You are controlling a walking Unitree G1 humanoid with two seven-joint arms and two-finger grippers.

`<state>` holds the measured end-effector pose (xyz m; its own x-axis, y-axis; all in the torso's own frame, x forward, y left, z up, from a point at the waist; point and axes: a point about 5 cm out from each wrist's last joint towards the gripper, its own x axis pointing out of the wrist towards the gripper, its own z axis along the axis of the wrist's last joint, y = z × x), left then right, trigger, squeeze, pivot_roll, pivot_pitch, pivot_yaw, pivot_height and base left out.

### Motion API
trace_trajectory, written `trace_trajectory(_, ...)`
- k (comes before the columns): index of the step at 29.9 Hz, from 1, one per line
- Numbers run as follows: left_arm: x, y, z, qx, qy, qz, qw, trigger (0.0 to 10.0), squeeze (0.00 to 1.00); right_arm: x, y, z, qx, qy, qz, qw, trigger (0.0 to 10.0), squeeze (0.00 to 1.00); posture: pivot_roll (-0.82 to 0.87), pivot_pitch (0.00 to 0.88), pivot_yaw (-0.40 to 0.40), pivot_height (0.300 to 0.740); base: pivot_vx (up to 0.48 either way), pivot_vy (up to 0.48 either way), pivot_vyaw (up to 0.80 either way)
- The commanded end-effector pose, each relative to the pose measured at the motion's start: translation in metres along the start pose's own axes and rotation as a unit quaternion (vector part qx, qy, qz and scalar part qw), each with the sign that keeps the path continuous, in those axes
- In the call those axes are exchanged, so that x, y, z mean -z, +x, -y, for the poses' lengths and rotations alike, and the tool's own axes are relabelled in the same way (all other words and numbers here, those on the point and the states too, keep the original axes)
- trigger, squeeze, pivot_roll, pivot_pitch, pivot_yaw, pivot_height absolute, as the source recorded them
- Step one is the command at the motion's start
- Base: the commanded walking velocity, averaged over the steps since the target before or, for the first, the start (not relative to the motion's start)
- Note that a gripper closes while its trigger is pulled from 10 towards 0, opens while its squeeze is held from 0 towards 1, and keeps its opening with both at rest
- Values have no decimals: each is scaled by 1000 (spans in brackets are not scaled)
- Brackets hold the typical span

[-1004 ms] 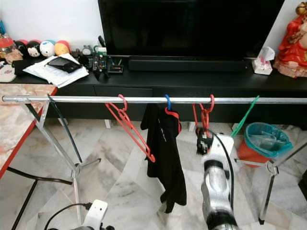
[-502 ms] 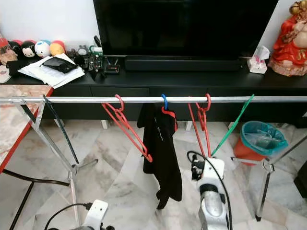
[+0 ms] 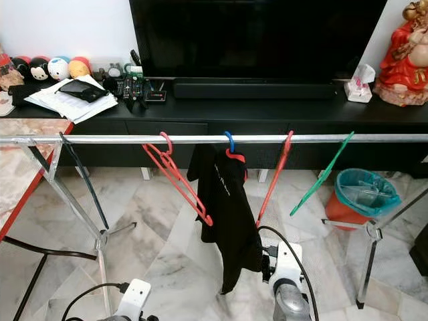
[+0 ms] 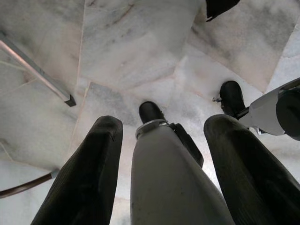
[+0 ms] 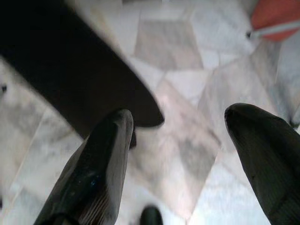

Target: Hang hanger

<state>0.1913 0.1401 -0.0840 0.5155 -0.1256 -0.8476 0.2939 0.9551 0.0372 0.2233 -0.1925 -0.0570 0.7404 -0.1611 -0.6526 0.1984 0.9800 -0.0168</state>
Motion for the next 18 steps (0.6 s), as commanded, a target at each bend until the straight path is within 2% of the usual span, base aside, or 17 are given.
trace_trajectory(1,2,0,1,-1,-5,-7,1000,10000,0,12,-2,3,3,-5,-32,999,10000,0,-13,0,-16,740,0,0,0)
trace_trajectory(8,3,0,2,-2,-7,-7,1000,10000,0,39,-10,13,-7,-10,-98,995,10000,0,-15,0,-20,740,0,0,0)
trace_trajectory(10,3,0,2,-1,-10,-5,1000,10000,0,53,-17,25,-5,-28,-124,992,10000,0,-3,0,-25,740,0,0,0)
trace_trajectory(17,2,0,2,-5,-12,-5,1000,10000,0,60,-21,37,-4,-13,-136,991,10000,0,-9,0,-25,740,0,0,0)
trace_trajectory(18,2,0,1,-7,-10,-8,1000,10000,0,61,-21,38,-4,1,-136,991,10000,0,-9,0,-23,740,0,0,0)
